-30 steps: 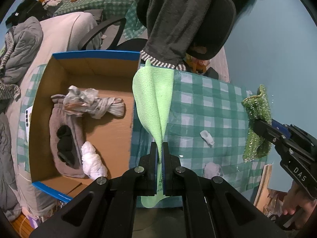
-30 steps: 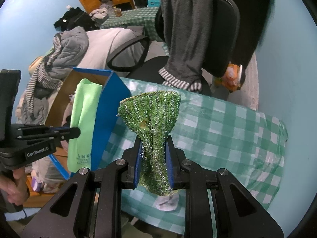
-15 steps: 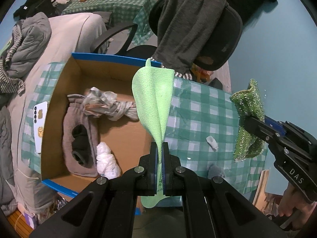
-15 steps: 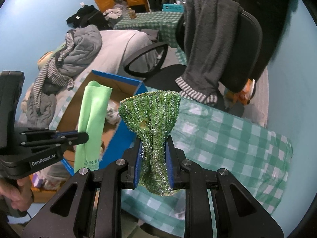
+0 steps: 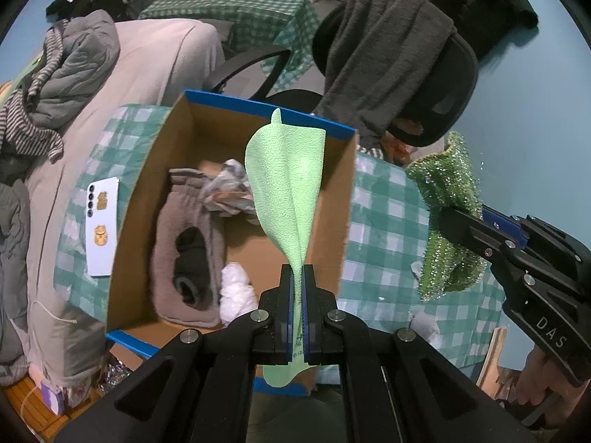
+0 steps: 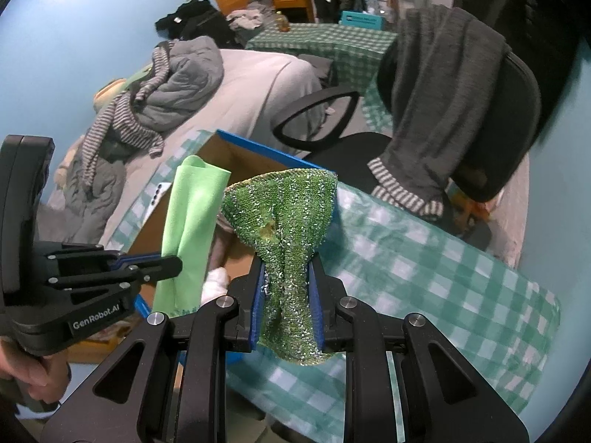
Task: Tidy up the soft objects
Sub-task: 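Lift the green cloth and scrubbing pad and carry them over the box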
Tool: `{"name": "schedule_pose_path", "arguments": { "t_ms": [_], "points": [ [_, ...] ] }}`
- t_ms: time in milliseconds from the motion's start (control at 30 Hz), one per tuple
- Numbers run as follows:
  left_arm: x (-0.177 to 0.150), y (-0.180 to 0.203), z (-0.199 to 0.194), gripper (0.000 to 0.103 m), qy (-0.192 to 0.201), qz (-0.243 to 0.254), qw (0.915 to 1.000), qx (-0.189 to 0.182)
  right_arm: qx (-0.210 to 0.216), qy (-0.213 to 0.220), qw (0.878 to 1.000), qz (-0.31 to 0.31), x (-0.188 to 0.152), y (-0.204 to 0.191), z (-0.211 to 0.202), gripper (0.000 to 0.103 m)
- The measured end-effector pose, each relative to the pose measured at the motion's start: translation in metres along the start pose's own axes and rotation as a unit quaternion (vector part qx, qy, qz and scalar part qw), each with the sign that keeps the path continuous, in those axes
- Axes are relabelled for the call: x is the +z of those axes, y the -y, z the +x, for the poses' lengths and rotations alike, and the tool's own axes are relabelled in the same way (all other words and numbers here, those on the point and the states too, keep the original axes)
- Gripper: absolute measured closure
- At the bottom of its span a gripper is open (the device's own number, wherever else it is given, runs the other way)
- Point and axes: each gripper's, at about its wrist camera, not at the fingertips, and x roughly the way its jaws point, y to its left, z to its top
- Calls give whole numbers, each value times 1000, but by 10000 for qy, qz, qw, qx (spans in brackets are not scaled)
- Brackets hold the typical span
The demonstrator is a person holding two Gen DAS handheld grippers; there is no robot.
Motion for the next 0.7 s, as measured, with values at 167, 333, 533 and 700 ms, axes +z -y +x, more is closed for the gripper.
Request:
{"name": "schedule_pose_path", "arguments": {
  "t_ms": [167,333,533,700],
  "points": [
    [-1,-18,0,100,-4,-103,9999,35,125,-71,9998,-113,8,-19,16,83],
    [0,-34,5,100,-46,-150,9998,74,186,-164,9995,-211,16,-36,32,83],
    [1,-51,15,100,-140,-167,9997,99,213,-323,9989,-278,21,-51,50,82],
    [2,-59,24,100,-232,-130,9996,122,230,-466,9984,-234,22,-59,67,82]
  ]
}}
